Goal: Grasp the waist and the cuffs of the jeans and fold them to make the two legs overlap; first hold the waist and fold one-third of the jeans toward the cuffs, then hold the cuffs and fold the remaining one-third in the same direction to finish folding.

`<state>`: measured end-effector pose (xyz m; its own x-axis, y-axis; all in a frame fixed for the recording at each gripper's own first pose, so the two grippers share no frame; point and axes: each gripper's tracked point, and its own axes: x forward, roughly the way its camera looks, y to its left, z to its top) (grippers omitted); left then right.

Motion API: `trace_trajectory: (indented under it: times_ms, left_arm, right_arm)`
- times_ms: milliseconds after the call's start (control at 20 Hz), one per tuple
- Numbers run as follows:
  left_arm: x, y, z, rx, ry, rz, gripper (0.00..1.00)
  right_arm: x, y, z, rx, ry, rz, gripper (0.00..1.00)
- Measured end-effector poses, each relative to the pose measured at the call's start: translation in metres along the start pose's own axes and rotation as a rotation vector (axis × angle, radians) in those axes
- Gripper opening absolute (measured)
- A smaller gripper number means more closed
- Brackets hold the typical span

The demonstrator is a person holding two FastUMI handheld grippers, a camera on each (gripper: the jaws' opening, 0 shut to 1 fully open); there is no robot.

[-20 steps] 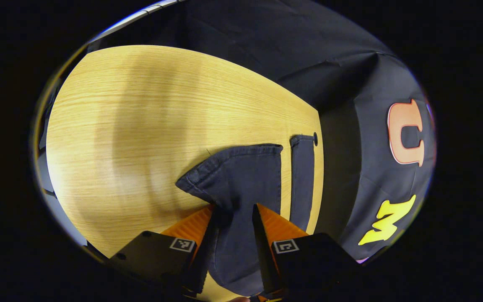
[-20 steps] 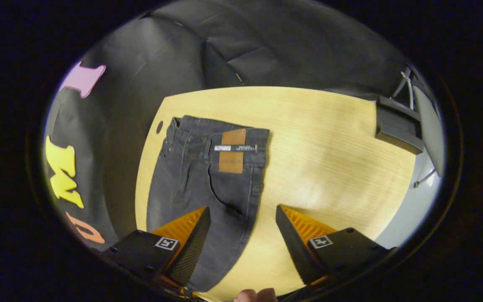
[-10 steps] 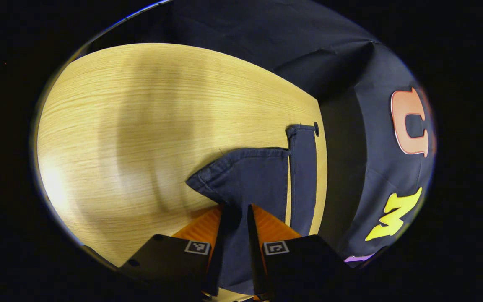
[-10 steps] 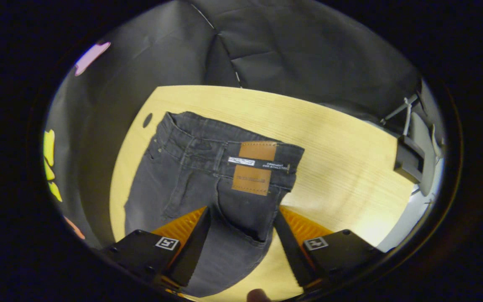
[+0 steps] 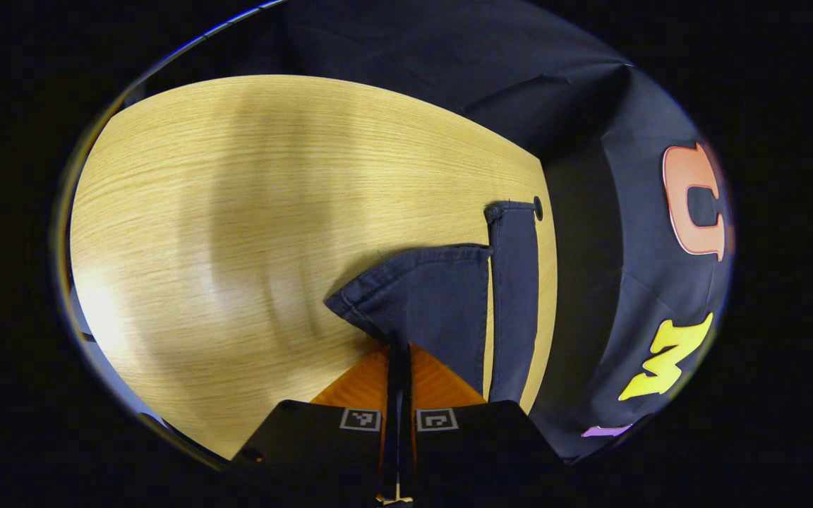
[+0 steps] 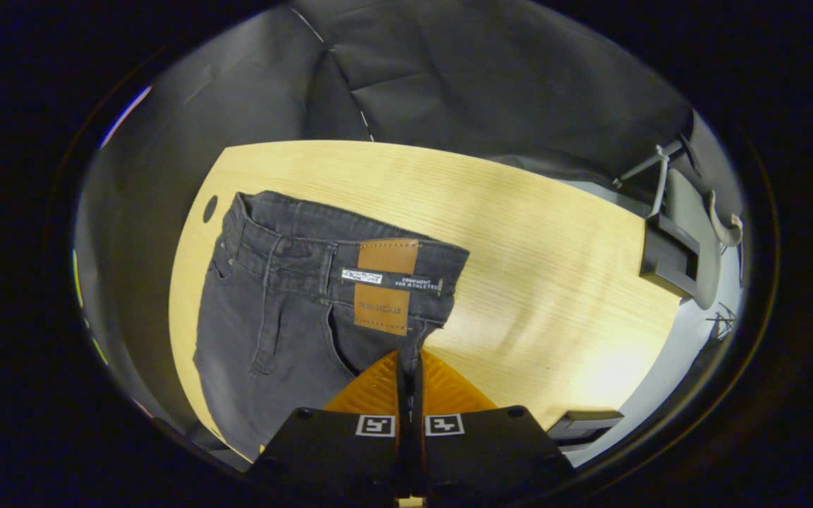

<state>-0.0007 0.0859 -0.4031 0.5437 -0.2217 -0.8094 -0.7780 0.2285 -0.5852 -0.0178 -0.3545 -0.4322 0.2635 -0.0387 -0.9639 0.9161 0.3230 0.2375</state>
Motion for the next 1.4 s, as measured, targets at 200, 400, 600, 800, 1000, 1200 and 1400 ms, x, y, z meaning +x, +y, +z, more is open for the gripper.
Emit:
trace_trajectory:
  times_ms: [200, 400, 600, 800, 1000, 1200, 1400]
  left_arm:
    - [-0.028, -0.02, 0.005, -0.049, -0.008, -0.054, 0.04]
    - [-0.059, -0.04, 0.006, -0.07, -0.023, -0.106, 0.04]
    - [-0.073, -0.067, 0.023, -0.111, -0.023, -0.136, 0.04]
    - [-0.058, -0.107, 0.044, -0.114, 0.023, -0.132, 0.04]
    - [-0.017, -0.157, 0.064, -0.091, 0.067, -0.123, 0.04]
    - [0.031, -0.206, 0.077, -0.045, 0.114, -0.097, 0.03]
    - [0.088, -0.235, 0.09, 0.023, 0.13, -0.052, 0.04]
  right_arm:
    - [-0.033, 0.014, -0.003, 0.026, 0.007, 0.119, 0.0]
    - [-0.076, 0.041, -0.001, -0.016, -0.003, 0.225, 0.0]
    - [-0.122, 0.091, 0.012, -0.041, -0.016, 0.349, 0.0]
    - [-0.121, 0.138, 0.033, -0.121, -0.034, 0.379, 0.0]
    - [-0.091, 0.183, 0.049, -0.13, -0.001, 0.372, 0.0]
    - [-0.063, 0.229, 0.064, -0.178, -0.002, 0.371, 0.01]
    - [-0.02, 0.266, 0.074, -0.189, 0.019, 0.363, 0.0]
